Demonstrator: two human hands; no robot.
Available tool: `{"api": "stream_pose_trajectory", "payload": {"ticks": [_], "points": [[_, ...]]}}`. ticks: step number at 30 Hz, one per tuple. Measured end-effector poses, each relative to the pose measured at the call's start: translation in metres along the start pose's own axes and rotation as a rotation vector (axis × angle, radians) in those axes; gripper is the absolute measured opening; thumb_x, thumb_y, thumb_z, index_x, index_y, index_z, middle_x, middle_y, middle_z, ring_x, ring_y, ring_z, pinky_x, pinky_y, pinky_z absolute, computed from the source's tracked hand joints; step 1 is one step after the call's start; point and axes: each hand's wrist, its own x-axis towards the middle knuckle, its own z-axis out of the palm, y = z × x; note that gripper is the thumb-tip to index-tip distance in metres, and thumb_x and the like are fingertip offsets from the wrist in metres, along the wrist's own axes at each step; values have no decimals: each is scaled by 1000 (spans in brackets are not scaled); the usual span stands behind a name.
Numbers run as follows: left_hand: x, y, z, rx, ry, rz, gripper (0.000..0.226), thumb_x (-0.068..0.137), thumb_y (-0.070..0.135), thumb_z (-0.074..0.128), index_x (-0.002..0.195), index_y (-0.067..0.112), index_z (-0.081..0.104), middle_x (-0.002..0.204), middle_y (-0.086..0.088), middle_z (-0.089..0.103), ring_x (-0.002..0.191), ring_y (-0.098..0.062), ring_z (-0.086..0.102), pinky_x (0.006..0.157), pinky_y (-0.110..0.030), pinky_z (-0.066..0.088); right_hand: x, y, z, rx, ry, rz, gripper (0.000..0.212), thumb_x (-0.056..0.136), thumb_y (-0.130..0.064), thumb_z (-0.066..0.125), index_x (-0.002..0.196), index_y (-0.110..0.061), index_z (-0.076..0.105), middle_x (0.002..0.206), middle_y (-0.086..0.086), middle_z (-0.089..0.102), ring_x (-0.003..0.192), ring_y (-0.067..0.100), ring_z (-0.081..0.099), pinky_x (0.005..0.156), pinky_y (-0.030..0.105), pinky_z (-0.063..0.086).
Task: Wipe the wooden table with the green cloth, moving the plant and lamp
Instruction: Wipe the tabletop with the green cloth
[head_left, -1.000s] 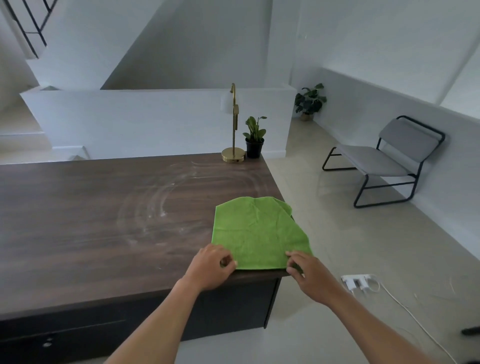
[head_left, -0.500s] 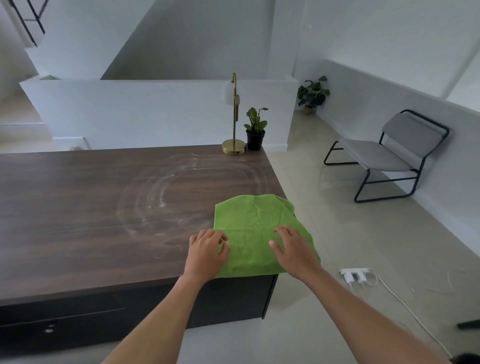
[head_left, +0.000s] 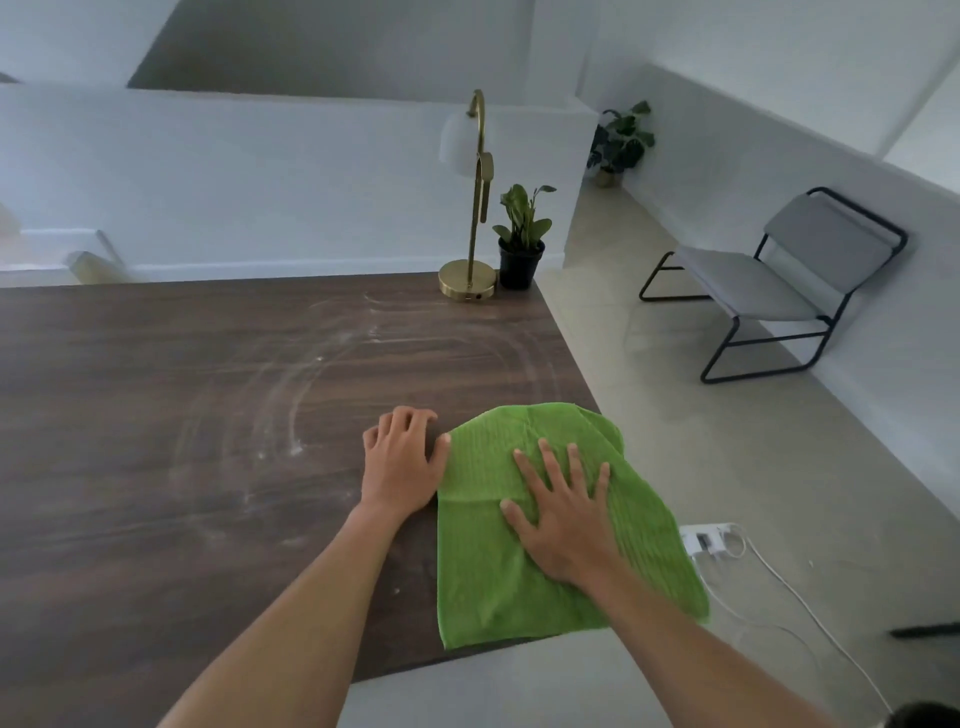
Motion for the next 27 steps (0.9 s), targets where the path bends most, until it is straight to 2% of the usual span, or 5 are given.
{"api": "stream_pose_trajectory", "payload": {"ticks": [5, 10, 18, 23, 27], "points": [[49, -17, 16, 78, -80, 14, 45, 90, 47, 45, 121, 16, 58, 126, -8, 54, 123, -29, 43, 103, -46, 27, 38, 5, -6, -1, 8, 37, 72, 89, -75, 8, 151, -45, -12, 163, -3, -14, 147, 31, -21, 114, 66, -10], [86, -29, 25, 132, -111, 70, 47, 94, 45, 48, 133, 18, 51, 138, -5, 46, 133, -26, 35, 111, -44, 19, 81, 10, -11, 8, 16, 64, 73, 88, -75, 8, 152, -44, -10, 163, -3, -13, 148, 30, -19, 114, 66, -8], [120, -34, 41, 217, -160, 16, 58, 99, 45, 23, 151, 19, 24, 160, -4, 19, 149, -23, 6, 120, -48, 1, 169, 17, -20, 8, 19, 111, 74, 89, -75, 8, 153, -42, -8, 163, -3, -14, 148, 30, -17, 116, 65, -5], [120, -37, 45, 219, -144, 7, 58, 99, 43, 19, 152, 19, 24, 160, -3, 19, 149, -21, 5, 120, -48, 2, 220, 17, -25, 0, 8, 115, 70, 91, -71, 5, 153, -41, -7, 162, -4, -14, 149, 30, -15, 117, 64, -4], [116, -35, 42, 207, -134, 10, 57, 98, 39, 19, 151, 19, 28, 159, -2, 24, 149, -20, 9, 120, -48, 5, 227, 15, -26, 4, -5, 90, 61, 97, -62, 5, 153, -42, -4, 161, -8, -14, 149, 27, -15, 118, 61, -7]]}}
